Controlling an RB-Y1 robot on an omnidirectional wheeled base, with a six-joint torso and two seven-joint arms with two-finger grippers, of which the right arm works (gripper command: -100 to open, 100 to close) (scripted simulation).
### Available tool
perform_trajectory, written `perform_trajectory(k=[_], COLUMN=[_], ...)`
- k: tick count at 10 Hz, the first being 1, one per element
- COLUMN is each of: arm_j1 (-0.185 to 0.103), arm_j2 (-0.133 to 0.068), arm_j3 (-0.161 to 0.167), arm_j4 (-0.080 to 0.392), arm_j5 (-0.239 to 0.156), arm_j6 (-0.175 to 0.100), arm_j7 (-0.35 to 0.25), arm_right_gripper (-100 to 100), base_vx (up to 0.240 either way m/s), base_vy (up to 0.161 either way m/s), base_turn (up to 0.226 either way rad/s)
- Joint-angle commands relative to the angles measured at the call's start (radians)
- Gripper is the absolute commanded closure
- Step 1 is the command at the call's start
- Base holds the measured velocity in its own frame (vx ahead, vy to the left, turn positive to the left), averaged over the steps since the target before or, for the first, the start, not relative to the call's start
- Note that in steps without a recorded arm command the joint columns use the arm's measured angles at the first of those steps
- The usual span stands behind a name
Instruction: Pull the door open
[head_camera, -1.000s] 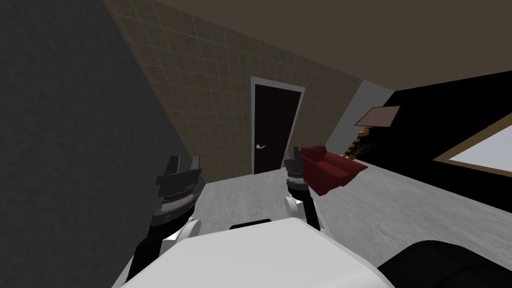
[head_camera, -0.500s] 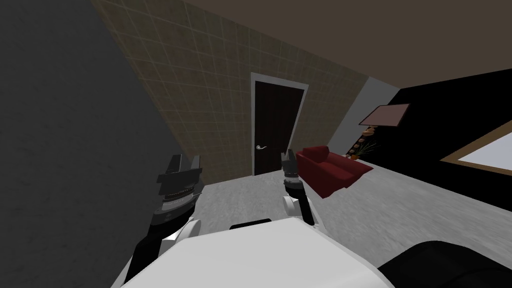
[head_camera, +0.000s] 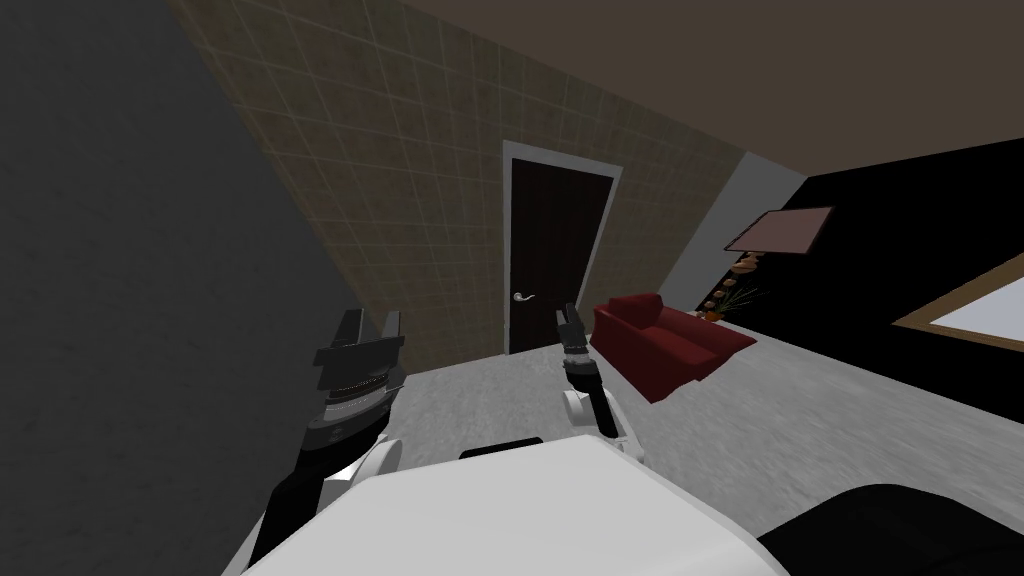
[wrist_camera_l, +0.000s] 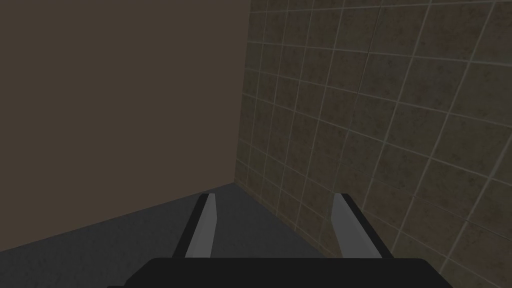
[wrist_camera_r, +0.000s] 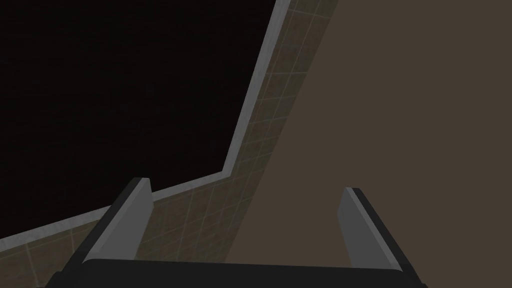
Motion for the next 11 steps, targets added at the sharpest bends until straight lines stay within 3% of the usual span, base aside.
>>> perform_trajectory(k=[1, 4, 8, 9, 11], arm_j1=[-0.012, -0.053, -0.099, -0.099, -0.131], arm_j2=[-0.003, -0.023, -0.044, -0.044, -0.058], arm_j3=[-0.002, -0.011, -0.020, -0.020, -0.027], arm_j4=[0.028, 0.131, 0.234, 0.245, 0.314], arm_j5=[0.003, 0.017, 0.033, 0.033, 0.044], arm_j6=[-0.006, -0.019, -0.034, -0.034, -0.044], arm_j7=[-0.004, -0.029, -0.056, -0.056, -0.074], arm_right_gripper=[-100, -100, -100, -100, -100], base_vx=[0.056, 0.073, 0.077, 0.059, 0.075], base_vy=[0.001, 0.004, 0.008, 0.008, 0.005], base_turn=[0.001, 0.002, 0.001, 0.000, 0.002])
